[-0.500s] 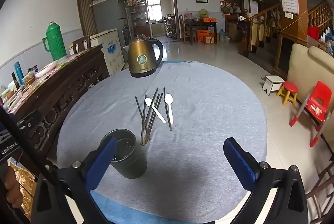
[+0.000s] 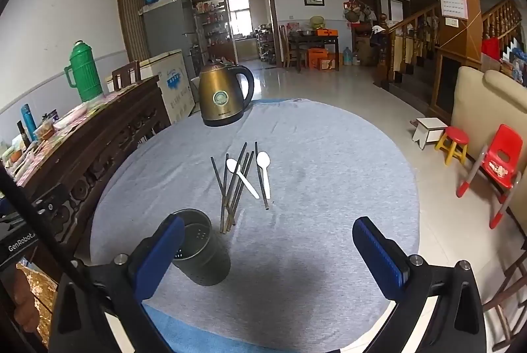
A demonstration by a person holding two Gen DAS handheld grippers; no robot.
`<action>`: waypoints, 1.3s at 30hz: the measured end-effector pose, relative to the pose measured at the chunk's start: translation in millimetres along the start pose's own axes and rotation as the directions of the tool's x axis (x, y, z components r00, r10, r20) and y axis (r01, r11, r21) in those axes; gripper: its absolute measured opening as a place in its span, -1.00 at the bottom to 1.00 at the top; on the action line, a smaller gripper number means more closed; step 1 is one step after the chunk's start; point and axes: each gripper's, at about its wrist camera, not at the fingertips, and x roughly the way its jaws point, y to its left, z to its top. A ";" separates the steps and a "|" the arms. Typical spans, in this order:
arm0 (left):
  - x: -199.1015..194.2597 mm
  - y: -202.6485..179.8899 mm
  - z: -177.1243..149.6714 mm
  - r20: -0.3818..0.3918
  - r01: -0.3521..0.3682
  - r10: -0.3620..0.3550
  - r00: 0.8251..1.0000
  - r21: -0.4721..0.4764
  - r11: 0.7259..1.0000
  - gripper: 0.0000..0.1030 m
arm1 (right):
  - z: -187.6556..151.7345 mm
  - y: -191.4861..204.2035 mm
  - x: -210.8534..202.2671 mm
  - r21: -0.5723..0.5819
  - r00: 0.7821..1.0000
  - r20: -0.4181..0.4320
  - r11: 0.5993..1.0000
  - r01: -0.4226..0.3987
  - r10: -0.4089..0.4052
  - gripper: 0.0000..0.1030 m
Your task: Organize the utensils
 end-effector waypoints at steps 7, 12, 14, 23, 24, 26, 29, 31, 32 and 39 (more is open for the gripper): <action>1.7 -0.5 -1.1 0.001 0.002 -0.002 1.000 0.000 1.000 1.00 | -0.4 3.5 3.0 -0.008 1.000 -0.001 1.000 -0.008 0.008 1.00; 0.9 -1.7 -1.5 0.004 0.007 -0.007 1.000 0.000 1.000 1.00 | -2.5 3.6 4.0 -0.004 1.000 0.000 1.000 -0.017 0.017 1.00; 0.5 -2.0 -2.1 0.003 0.010 -0.010 1.000 0.000 1.000 1.00 | -2.5 3.5 3.9 -0.004 1.000 -0.001 1.000 -0.017 0.017 1.00; -1.2 -2.1 -2.1 -0.001 0.010 -0.010 1.000 -0.001 1.000 1.00 | -2.3 3.5 3.2 0.000 1.000 0.000 1.000 -0.018 0.018 1.00; -1.6 -2.1 -1.7 -0.002 0.010 -0.010 1.000 -0.001 1.000 1.00 | -2.8 3.6 3.5 0.001 1.000 -0.001 1.000 -0.020 0.020 1.00; -1.7 -2.2 -1.8 -0.002 0.011 -0.011 1.000 -0.002 1.000 1.00 | -2.2 4.1 2.7 0.002 1.000 -0.001 1.000 -0.021 0.021 1.00; -1.7 -2.2 -2.0 -0.003 0.012 -0.012 1.000 -0.002 1.000 1.00 | -2.1 3.8 2.8 0.002 1.000 -0.001 1.000 -0.022 0.022 1.00; -1.6 -2.5 -2.0 -0.001 0.010 -0.010 1.000 -0.001 1.000 1.00 | -2.0 3.6 3.6 0.003 1.000 0.000 1.000 -0.023 0.023 1.00; -1.5 -2.5 -1.9 -0.002 0.010 -0.010 1.000 -0.001 1.000 1.00 | -2.3 4.0 3.0 0.004 1.000 0.001 1.000 -0.023 0.023 1.00; -1.1 -1.7 -2.6 -0.004 0.015 -0.015 1.000 -0.002 1.000 1.00 | -2.1 4.9 3.5 0.005 1.000 0.001 1.000 -0.024 0.024 1.00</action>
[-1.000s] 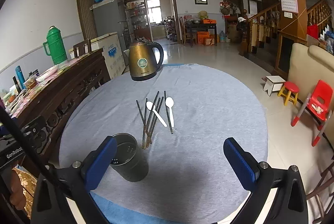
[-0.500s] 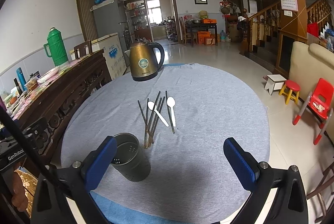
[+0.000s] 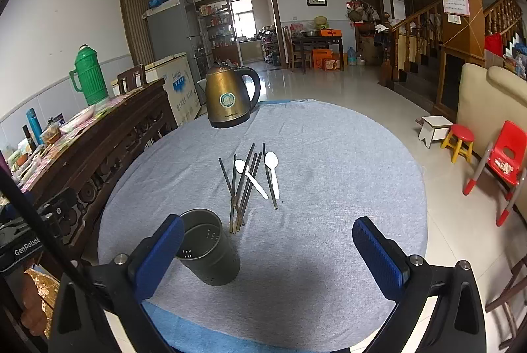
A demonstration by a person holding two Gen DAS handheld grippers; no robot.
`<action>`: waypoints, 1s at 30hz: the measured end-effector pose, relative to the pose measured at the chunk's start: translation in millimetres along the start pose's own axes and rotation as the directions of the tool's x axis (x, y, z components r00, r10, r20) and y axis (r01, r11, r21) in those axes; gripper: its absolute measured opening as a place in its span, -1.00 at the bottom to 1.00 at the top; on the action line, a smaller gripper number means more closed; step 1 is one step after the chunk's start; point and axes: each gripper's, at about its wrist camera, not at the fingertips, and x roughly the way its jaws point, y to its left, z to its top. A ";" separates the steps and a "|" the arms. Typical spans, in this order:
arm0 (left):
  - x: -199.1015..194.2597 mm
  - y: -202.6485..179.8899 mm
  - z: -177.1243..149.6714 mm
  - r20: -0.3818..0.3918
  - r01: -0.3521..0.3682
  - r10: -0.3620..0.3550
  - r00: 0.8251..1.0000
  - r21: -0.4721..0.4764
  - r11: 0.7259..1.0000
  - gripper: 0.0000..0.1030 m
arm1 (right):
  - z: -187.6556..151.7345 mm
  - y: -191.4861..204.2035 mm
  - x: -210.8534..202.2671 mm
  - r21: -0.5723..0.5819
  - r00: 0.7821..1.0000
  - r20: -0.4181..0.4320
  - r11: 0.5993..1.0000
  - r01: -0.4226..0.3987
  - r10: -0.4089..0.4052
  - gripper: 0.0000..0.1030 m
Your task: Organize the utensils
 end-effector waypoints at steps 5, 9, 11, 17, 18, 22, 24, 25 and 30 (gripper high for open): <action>0.0 0.2 0.0 -0.001 0.001 -0.001 1.000 -0.001 1.000 1.00 | 0.5 0.4 0.9 0.000 1.000 -0.001 1.000 0.000 0.000 1.00; 0.1 0.2 -0.7 -0.002 0.002 -0.002 1.000 0.000 1.000 1.00 | 0.5 0.5 1.2 0.002 1.000 -0.001 1.000 -0.001 0.001 1.00; 1.0 0.2 -1.8 -0.003 0.002 -0.002 1.000 0.001 1.000 1.00 | 0.4 0.3 0.9 0.003 1.000 -0.001 1.000 -0.001 0.001 1.00; 2.0 0.2 -3.1 -0.006 0.005 -0.005 1.000 0.001 1.000 1.00 | 0.2 -0.1 0.9 0.003 1.000 -0.001 1.000 -0.002 0.002 1.00; 2.1 0.3 -3.3 -0.007 0.007 -0.007 1.000 0.000 1.000 1.00 | 0.1 0.3 1.1 0.003 1.000 -0.001 1.000 -0.002 0.002 1.00; 3.8 0.3 -3.8 -0.012 0.008 -0.008 1.000 0.001 1.000 1.00 | -0.1 0.8 1.6 0.002 1.000 -0.003 1.000 -0.001 0.001 1.00; 6.1 0.3 -2.8 -0.014 0.007 -0.007 1.000 0.002 1.000 1.00 | 0.1 2.5 1.6 0.003 1.000 -0.005 1.000 -0.001 0.001 1.00; 6.4 0.1 -3.0 -0.015 0.007 -0.007 1.000 0.002 1.000 1.00 | 0.0 3.7 2.0 0.004 1.000 -0.006 1.000 -0.002 0.002 1.00; 7.9 -0.8 -3.4 -0.017 0.008 -0.007 1.000 0.005 1.000 1.00 | 0.6 5.3 4.9 0.009 1.000 -0.010 1.000 -0.001 0.001 1.00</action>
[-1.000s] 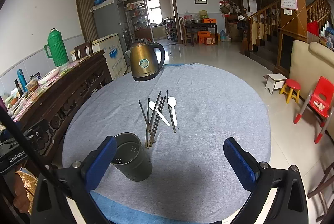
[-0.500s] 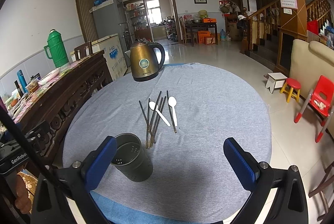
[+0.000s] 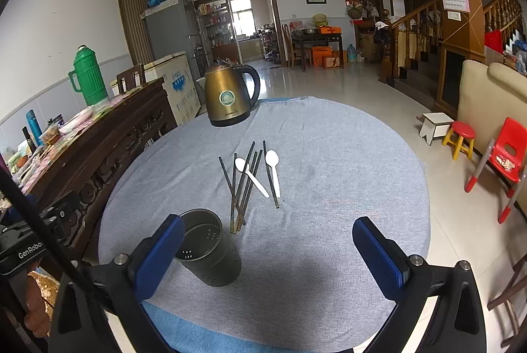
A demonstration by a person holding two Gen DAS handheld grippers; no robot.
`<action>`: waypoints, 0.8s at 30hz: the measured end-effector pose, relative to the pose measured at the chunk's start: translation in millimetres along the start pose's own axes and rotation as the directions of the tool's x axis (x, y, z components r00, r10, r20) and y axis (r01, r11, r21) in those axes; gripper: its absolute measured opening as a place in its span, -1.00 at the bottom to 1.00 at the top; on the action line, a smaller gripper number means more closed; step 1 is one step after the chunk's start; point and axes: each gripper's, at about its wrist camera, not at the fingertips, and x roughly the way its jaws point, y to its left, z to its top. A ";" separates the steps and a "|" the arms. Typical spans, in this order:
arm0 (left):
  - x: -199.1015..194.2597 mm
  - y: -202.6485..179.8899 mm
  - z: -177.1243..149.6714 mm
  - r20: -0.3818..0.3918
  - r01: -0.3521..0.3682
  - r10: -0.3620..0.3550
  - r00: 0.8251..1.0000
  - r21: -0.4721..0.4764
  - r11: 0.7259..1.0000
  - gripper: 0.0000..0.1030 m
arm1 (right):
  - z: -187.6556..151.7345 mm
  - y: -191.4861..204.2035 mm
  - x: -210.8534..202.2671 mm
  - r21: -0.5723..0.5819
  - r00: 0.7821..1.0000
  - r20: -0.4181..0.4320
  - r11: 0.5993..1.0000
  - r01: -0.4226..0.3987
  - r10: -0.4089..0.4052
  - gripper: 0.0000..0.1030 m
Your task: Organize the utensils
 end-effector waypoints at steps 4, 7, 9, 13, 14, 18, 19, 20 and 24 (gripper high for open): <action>8.7 -2.7 3.1 -0.011 0.000 0.001 1.000 0.010 1.000 1.00 | 2.0 -3.3 6.4 0.004 1.000 -0.011 1.000 -0.002 0.002 1.00; 20.2 -4.0 6.1 -0.026 -0.001 0.002 1.000 0.017 1.000 1.00 | 6.1 -8.4 18.7 0.015 1.000 -0.031 1.000 -0.005 0.005 1.00; 32.4 -4.9 9.5 -0.046 0.008 -0.007 0.999 0.020 1.000 1.00 | 10.8 -14.4 29.7 0.026 0.999 -0.047 1.000 -0.008 0.009 1.00; 72.9 -6.4 21.9 -0.143 0.089 -0.084 0.986 0.030 0.996 1.00 | 27.0 -30.3 59.1 0.031 0.996 -0.093 0.999 -0.016 0.019 1.00; 84.5 -7.3 25.4 -0.166 0.102 -0.095 0.982 0.033 0.994 1.00 | 33.8 -35.3 71.2 0.032 0.993 -0.114 0.999 -0.029 0.032 1.00; 141.7 -10.0 40.9 -0.274 0.162 -0.156 0.949 0.000 0.987 1.00 | 59.9 -53.8 125.5 0.053 0.982 -0.180 0.997 -0.047 0.056 1.00; 158.0 -12.1 44.8 -0.301 0.176 -0.169 0.939 -0.005 0.984 1.00 | 66.4 -58.4 142.1 0.066 0.976 -0.206 0.996 -0.063 0.075 1.00; 174.0 -15.4 48.4 -0.327 0.189 -0.182 0.928 -0.009 0.982 0.97 | 72.5 -62.3 160.8 0.082 0.967 -0.234 0.993 -0.082 0.099 0.97; 222.8 -34.1 60.1 -0.398 0.270 -0.260 0.880 -0.030 0.962 0.71 | 90.0 -68.5 243.3 0.133 0.928 -0.335 0.983 -0.125 0.163 0.74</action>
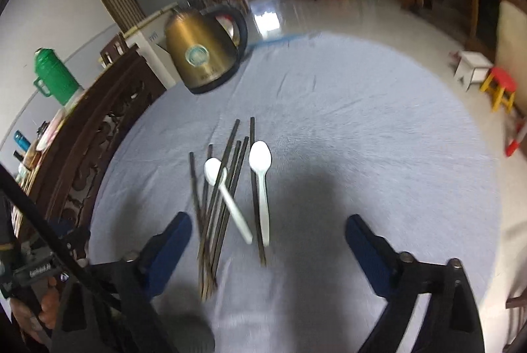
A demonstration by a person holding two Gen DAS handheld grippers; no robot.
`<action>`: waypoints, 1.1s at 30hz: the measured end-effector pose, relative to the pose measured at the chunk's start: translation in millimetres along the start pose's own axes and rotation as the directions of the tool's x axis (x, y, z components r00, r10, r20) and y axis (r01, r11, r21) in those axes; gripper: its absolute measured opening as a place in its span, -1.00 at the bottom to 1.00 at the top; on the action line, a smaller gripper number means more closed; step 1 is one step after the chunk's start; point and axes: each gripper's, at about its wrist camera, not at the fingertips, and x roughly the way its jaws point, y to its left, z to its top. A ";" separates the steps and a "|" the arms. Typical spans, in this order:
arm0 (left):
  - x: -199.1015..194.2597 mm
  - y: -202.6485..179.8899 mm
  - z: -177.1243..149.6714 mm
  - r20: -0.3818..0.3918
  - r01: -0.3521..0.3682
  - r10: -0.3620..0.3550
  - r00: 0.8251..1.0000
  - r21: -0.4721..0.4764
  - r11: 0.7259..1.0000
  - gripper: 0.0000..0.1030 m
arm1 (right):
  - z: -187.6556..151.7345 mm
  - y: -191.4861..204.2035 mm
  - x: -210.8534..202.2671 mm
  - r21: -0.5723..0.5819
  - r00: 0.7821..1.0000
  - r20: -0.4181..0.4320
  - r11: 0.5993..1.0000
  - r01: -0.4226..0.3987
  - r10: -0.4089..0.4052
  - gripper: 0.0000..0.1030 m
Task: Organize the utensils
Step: 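Grasp a metal knife with the left tool while the right tool grasps a white spoon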
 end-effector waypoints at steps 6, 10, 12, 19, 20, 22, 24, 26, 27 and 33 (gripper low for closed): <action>69.0 -14.0 39.2 -0.124 0.074 -0.075 0.989 -0.008 0.997 0.12 | 39.6 3.7 82.3 -0.013 0.993 -0.105 0.999 -0.053 0.051 0.45; 96.6 -24.8 57.3 -0.166 0.094 -0.097 0.981 -0.025 0.995 0.12 | 50.9 4.7 119.5 -0.016 0.985 -0.162 0.998 -0.064 0.061 0.45; 112.5 -31.4 68.2 -0.188 0.099 -0.105 0.977 -0.040 0.994 0.12 | 54.6 1.9 133.1 -0.006 0.982 -0.178 0.998 -0.056 0.054 0.45; 152.0 -46.4 88.4 -0.247 0.088 -0.102 0.964 -0.066 0.994 0.07 | 53.8 9.9 151.9 -0.063 0.978 -0.210 0.998 -0.018 0.004 0.23; 157.0 -47.2 89.5 -0.254 0.087 -0.103 0.962 -0.072 0.994 -0.10 | 53.4 12.1 151.9 -0.079 0.978 -0.208 0.997 -0.016 0.000 -0.11; 163.7 -50.4 90.6 -0.254 0.075 -0.089 0.963 -0.067 0.995 -0.29 | 53.1 14.6 154.3 -0.103 0.976 -0.219 0.995 -0.009 -0.014 -0.37; 163.7 -53.7 92.3 -0.237 0.078 -0.088 0.967 -0.053 0.996 -0.70 | 52.5 15.4 153.8 -0.123 0.978 -0.208 0.992 -0.005 -0.021 -0.37; 164.2 -53.9 94.3 -0.233 0.097 -0.109 0.966 -0.063 0.993 -0.81 | 52.8 16.3 151.8 -0.120 0.981 -0.193 0.993 -0.009 -0.014 -0.37; 163.2 -53.7 94.9 -0.229 0.082 -0.094 0.969 -0.058 0.995 -0.82 | 52.6 14.6 146.4 -0.113 0.985 -0.175 0.993 -0.020 0.000 -0.37; 121.7 -47.4 89.6 -0.136 0.086 -0.091 0.986 -0.039 0.996 -0.89 | 48.8 9.4 102.3 -0.069 0.994 -0.075 0.994 -0.080 0.074 -0.38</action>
